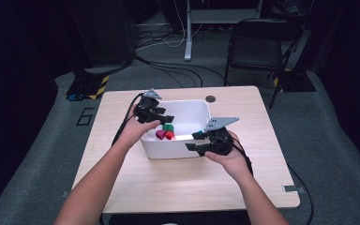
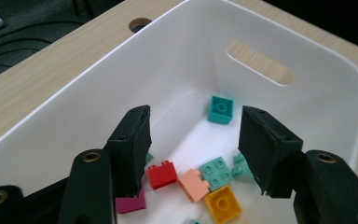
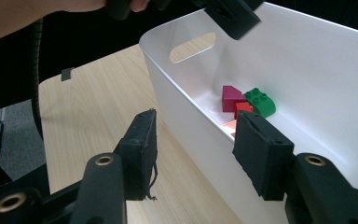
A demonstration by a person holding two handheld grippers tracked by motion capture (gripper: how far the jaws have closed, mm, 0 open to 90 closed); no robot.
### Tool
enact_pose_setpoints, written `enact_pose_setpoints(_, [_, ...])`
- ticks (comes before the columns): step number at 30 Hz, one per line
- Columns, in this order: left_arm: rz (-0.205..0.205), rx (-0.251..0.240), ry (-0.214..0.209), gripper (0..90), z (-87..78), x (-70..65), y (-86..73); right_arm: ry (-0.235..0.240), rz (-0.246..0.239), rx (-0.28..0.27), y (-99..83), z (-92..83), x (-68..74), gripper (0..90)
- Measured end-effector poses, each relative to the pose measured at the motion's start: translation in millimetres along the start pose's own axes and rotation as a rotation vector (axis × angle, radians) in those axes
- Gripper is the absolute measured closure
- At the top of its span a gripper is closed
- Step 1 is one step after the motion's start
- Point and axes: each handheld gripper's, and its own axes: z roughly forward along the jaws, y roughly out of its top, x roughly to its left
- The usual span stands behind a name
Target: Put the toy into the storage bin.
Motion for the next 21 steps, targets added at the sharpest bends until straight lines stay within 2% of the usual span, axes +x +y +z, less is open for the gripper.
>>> enact_pose_setpoints(5, [0.016, -0.012, 0.012, 42.2, -17.6, -4.1, -10.7, 0.003, -0.005, 0.014, -1.6, 2.0, 1.4, 48.3])
enact_pose_setpoints(8, [0.008, -0.022, 0.021, 42.2, -25.7, -3.9, -19.7, 0.003, -0.01, 0.017, -2.4, 2.4, 1.6, 48.3])
enact_pose_setpoints(12, [0.012, -0.026, 0.026, 42.2, -36.5, -6.3, -33.1, -0.003, -0.002, 0.02, -3.8, 1.7, 2.8, 48.3])
enact_pose_setpoints(21, [0.016, -0.057, 0.059, 41.6, -61.1, -11.6, -66.6, 0.009, -0.026, 0.024, -5.4, 3.8, 5.1, 47.9])
